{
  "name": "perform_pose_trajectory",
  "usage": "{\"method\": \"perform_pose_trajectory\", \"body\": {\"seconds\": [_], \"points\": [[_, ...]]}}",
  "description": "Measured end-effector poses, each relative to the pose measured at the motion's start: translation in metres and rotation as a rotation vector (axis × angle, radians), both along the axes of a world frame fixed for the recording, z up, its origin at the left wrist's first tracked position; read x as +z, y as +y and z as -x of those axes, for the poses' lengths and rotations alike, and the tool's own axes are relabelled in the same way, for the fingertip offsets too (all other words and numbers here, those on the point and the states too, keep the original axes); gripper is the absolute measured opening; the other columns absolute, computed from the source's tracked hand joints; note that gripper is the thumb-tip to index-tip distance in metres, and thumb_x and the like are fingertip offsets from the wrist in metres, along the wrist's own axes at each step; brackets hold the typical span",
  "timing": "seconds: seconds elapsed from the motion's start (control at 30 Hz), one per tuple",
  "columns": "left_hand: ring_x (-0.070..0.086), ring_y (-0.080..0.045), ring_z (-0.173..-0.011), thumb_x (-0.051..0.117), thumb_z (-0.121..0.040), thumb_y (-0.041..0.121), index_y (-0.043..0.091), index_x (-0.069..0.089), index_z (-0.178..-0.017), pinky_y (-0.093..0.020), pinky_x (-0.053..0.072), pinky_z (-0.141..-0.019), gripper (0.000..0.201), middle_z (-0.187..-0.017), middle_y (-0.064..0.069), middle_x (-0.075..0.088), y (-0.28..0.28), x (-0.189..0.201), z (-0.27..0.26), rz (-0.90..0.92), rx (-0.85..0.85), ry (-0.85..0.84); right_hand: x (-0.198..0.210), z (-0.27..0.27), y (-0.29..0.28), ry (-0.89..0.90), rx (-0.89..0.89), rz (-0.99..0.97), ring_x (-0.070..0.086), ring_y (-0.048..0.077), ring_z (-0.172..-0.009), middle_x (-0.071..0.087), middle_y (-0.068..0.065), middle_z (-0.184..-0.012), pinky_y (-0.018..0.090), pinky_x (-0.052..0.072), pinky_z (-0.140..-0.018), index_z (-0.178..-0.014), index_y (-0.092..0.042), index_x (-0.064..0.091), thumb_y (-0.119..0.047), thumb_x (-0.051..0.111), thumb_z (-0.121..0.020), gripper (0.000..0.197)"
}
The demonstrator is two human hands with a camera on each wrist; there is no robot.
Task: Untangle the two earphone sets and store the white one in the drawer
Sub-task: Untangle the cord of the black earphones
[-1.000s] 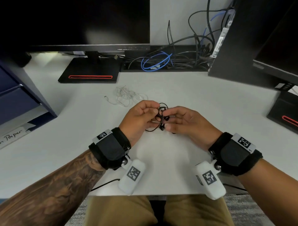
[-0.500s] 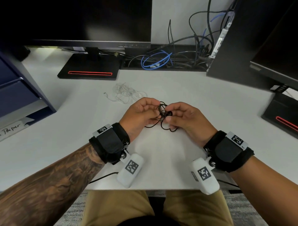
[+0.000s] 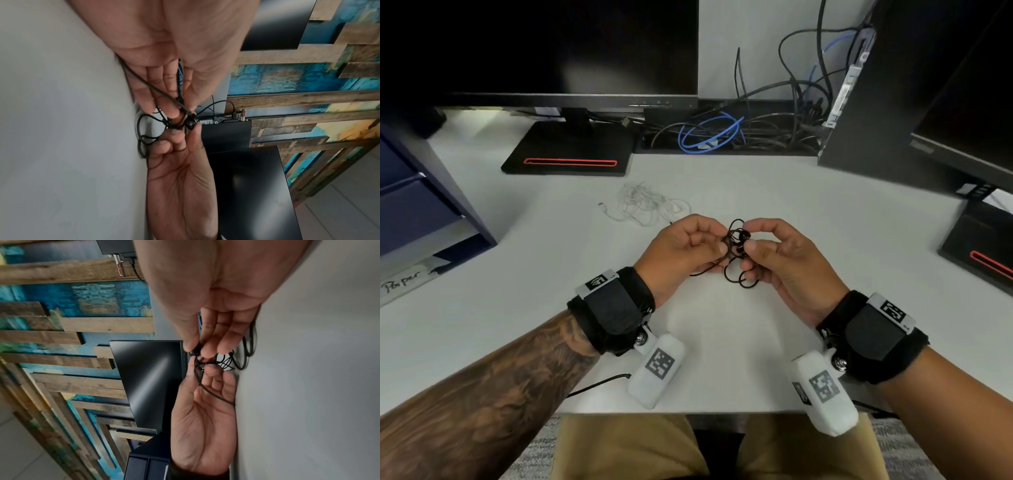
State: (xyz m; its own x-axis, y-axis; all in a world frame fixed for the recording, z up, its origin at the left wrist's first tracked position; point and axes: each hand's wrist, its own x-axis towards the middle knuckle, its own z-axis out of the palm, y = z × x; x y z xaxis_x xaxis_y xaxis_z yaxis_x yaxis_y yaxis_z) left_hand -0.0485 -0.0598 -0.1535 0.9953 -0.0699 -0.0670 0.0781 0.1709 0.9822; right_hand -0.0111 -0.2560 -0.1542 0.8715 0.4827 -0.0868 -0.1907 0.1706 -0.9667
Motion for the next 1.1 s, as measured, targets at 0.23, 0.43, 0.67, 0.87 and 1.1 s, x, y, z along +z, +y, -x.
{"method": "perform_pose_trajectory", "body": {"seconds": [0.23, 0.43, 0.67, 0.87, 1.1], "points": [[0.070, -0.019, -0.082, 0.065, -0.091, 0.003, 0.007, 0.066, -0.095, -0.030, 0.056, -0.070, 0.006, -0.090, -0.010, 0.071, -0.004, 0.004, 0.000, -0.070, 0.028, 0.005, 0.001, 0.001, 0.000, -0.050, 0.040, 0.031, 0.062, 0.016, -0.078, 0.065, 0.004, -0.084, 0.028, 0.053, -0.071, -0.131, -0.018, 0.061, -0.004, 0.065, -0.093, 0.041], [0.060, -0.008, -0.072, 0.062, -0.096, 0.010, 0.014, 0.067, -0.090, -0.024, 0.052, -0.062, 0.008, -0.086, 0.000, 0.064, -0.011, 0.002, -0.001, -0.134, 0.091, -0.007, 0.002, 0.001, 0.002, -0.056, 0.053, 0.060, 0.064, 0.018, -0.083, 0.070, 0.006, -0.098, 0.032, 0.053, -0.073, -0.117, -0.018, 0.072, 0.007, 0.055, -0.096, 0.037], [0.053, -0.013, -0.060, 0.057, -0.098, 0.008, 0.010, 0.066, -0.092, -0.028, 0.051, -0.057, 0.011, -0.077, -0.006, 0.059, -0.006, -0.001, -0.004, -0.065, 0.062, 0.020, -0.002, 0.001, 0.002, -0.120, 0.067, 0.117, 0.062, 0.017, -0.081, 0.067, 0.008, -0.101, 0.030, 0.053, -0.068, -0.106, -0.016, 0.068, -0.002, 0.076, -0.086, 0.026], [0.053, -0.013, -0.060, 0.054, -0.099, 0.007, 0.011, 0.063, -0.090, -0.028, 0.051, -0.056, 0.013, -0.080, -0.006, 0.060, -0.006, 0.000, -0.004, -0.033, 0.045, 0.025, -0.003, 0.002, 0.002, -0.121, 0.044, 0.109, 0.061, 0.017, -0.080, 0.067, 0.006, -0.093, 0.029, 0.053, -0.067, -0.097, -0.018, 0.070, -0.012, 0.074, -0.079, 0.019], [0.054, -0.012, -0.058, 0.049, -0.101, 0.005, 0.012, 0.056, -0.090, -0.031, 0.054, -0.056, 0.015, -0.082, -0.007, 0.061, -0.007, 0.007, -0.001, 0.053, 0.099, 0.067, -0.001, 0.002, 0.003, -0.096, 0.011, 0.052, 0.054, 0.014, -0.069, 0.057, 0.000, -0.079, 0.024, 0.050, -0.061, -0.099, -0.020, 0.067, 0.000, 0.072, -0.080, 0.028]]}}
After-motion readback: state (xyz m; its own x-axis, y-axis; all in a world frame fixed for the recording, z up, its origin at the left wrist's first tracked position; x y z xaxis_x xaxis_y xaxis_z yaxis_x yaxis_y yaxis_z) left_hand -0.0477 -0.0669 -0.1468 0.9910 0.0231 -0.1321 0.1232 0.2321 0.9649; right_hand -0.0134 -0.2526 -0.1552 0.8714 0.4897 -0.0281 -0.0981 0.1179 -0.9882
